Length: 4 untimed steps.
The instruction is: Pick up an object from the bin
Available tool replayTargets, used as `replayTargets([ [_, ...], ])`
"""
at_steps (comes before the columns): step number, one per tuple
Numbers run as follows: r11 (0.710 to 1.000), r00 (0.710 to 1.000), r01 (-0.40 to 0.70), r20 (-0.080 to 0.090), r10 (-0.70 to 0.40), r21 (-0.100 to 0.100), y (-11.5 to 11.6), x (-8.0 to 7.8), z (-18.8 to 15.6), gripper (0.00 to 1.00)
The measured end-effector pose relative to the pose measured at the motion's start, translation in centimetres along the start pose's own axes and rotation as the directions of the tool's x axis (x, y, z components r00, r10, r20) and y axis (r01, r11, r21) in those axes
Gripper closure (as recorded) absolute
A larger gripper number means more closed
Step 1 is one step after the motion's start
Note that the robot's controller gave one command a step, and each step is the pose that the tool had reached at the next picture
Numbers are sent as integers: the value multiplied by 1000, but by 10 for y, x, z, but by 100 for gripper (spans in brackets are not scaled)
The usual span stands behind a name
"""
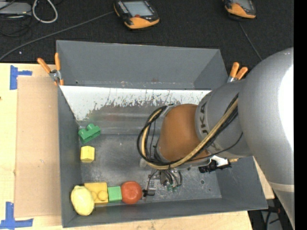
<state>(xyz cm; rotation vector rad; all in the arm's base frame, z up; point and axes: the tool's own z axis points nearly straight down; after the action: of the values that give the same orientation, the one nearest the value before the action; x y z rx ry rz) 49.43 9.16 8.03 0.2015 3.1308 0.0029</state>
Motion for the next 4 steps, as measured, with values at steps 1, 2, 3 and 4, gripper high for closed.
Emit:
replayTargets([
  [1,957,957,291,-3,-291,0,28,8,6,0],
  [2,960,960,279,1,-279,0,43,16,7,0],
  [3,951,951,309,-3,-309,-1,56,10,11,100],
  [4,951,951,310,-3,-310,-1,56,10,11,100],
])
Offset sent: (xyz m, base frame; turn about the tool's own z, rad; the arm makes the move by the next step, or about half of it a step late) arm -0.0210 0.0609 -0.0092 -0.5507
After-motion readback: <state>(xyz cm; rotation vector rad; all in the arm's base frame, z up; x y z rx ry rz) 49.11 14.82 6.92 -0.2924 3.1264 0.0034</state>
